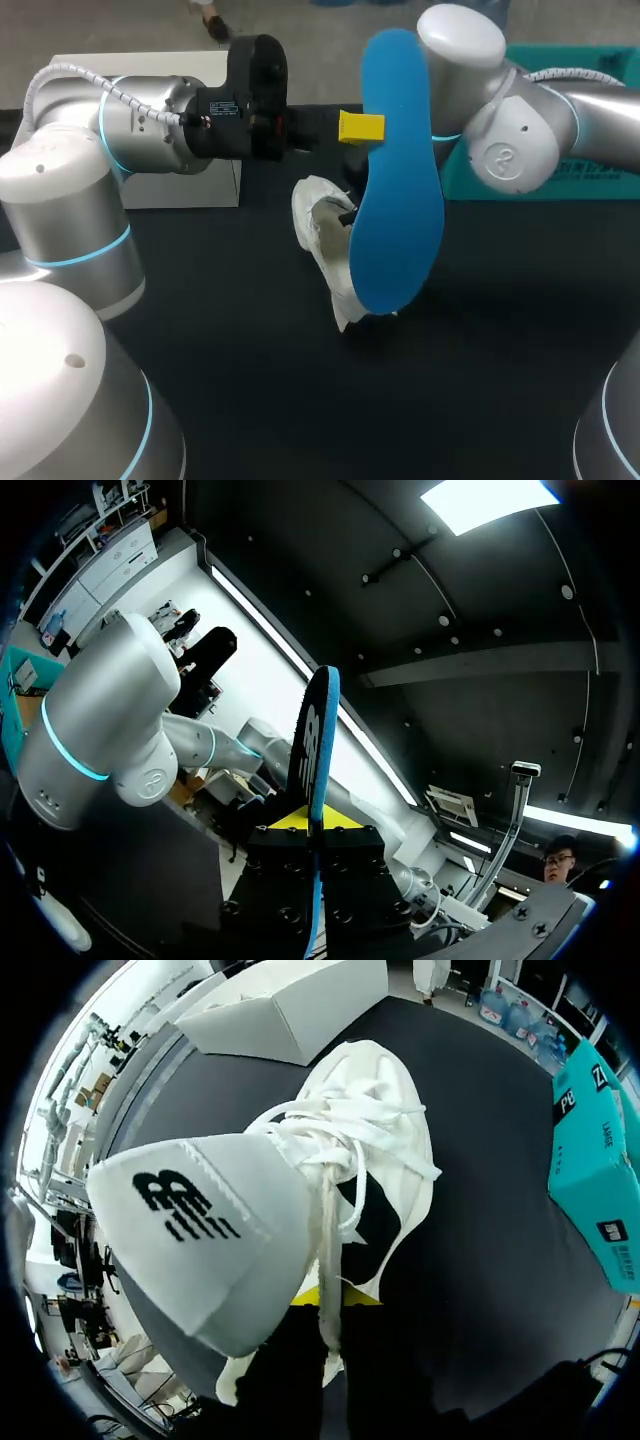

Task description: Take the shoe out of the shoebox, open the shoe tongue, remove and reinsert the insole, then place the shoe into the shoebox

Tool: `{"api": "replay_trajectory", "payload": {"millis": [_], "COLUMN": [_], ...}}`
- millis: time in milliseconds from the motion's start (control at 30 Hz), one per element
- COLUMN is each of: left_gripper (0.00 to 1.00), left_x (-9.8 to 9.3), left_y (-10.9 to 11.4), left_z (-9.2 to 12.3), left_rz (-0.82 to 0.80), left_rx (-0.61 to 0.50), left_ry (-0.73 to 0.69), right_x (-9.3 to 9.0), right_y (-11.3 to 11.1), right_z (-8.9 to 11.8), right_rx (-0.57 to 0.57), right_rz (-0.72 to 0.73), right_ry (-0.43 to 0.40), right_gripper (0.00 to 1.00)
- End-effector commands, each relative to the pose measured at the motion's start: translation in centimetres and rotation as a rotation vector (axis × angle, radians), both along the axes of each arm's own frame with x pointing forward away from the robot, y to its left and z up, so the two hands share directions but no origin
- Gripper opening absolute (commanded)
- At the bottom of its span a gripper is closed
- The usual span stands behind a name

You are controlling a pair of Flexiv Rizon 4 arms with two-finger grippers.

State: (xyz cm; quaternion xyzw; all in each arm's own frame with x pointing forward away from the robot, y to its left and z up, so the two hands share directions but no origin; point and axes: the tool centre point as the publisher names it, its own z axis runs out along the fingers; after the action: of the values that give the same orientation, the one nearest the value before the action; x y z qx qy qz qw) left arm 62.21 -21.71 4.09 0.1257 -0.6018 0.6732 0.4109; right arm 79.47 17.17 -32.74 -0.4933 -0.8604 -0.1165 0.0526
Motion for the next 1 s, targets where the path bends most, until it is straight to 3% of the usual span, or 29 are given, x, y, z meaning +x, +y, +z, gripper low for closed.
{"api": "replay_trajectory", "payload": {"millis": [33, 267, 467, 1000], "left_gripper": [0.00, 0.00, 0.00, 0.00], "left_x": [0.0, 0.0, 0.0, 0.0], "left_y": [0.0, 0.0, 0.0, 0.0], "left_z": [0.0, 0.0, 0.0, 0.0], "left_rz": [0.001, 0.001, 0.001, 0.001], "left_rx": [-0.002, -0.002, -0.002, -0.002], "left_ry": [0.000, 0.000, 0.000, 0.000], "right_x": [-1.3, -1.8, -2.2, -2.2], "right_y": [-0.6, 0.1, 0.7, -0.6], "right_z": [-0.2, -0.7, -0.9, -4.7], "right_rx": [0.051, 0.092, 0.108, 0.122], "right_rz": [-0.152, -0.238, -0.221, -0.258], "right_ry": [-0.017, 0.009, 0.014, 0.067], "right_gripper": [0.00, 0.00, 0.00, 0.00]}}
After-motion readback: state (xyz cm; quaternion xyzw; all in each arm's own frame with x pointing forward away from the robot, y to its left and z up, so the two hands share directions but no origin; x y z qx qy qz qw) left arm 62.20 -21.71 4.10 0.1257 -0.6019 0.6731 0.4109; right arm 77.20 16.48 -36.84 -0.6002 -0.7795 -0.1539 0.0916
